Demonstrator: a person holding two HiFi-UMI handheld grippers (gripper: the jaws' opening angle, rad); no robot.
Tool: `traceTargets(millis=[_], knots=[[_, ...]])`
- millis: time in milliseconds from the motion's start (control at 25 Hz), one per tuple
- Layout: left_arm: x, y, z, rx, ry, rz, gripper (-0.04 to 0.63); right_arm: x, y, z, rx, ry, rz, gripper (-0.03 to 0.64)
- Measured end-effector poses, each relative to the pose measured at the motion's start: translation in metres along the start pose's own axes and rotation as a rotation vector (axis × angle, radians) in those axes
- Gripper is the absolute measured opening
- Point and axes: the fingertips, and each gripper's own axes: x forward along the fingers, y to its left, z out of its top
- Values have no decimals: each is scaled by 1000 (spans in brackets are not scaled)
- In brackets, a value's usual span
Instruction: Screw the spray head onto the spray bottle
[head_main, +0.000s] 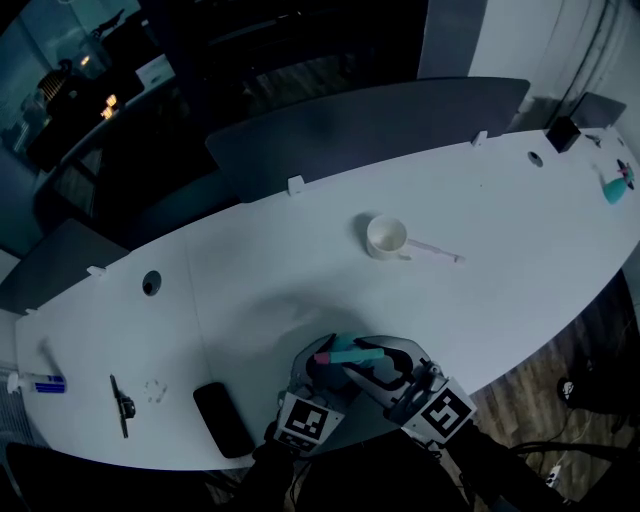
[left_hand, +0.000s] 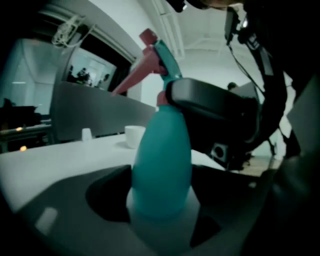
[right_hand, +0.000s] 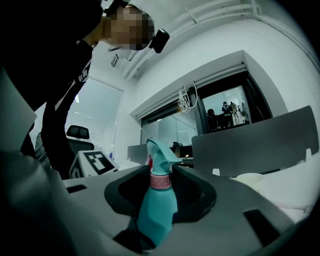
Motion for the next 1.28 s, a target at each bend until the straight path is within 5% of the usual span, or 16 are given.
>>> traceTargets(millis=[160,240,360,560,640,760,960,1040,1160,1280], knots=[[-5,9,-1,-154,-18,411,373,2,1,0,21,-13,-28,127],[-5,9,-2,-213,-29,516,373,2,1,0,30,-16,-36,126],[-2,5,3,-184,-65,382,377,-1,-2,-1,24,-8,-37,127],[-2,-2,-1,108,8,-72,391,0,-1,-4,19,8,7,126],[1,-4,-3,153,53,-165,365,1,-3,-4,19,10,7,127],[3,-2,0,113,18,-88,364,2,-7,-1,23,-1,-21,126],[0,8,6,-69,-13,374,362,2,-8,0,27,-17,-70,126],[-3,9,4,-144,-24,502,362,2,-5,-1,15,-8,-62,126],[-3,6,5,-163,-50,470,364,0,-4,-1,7,-5,-55,126],[-9,8,8,-75,-78,277,388,3,-1,-1,4,-2,-45,126]])
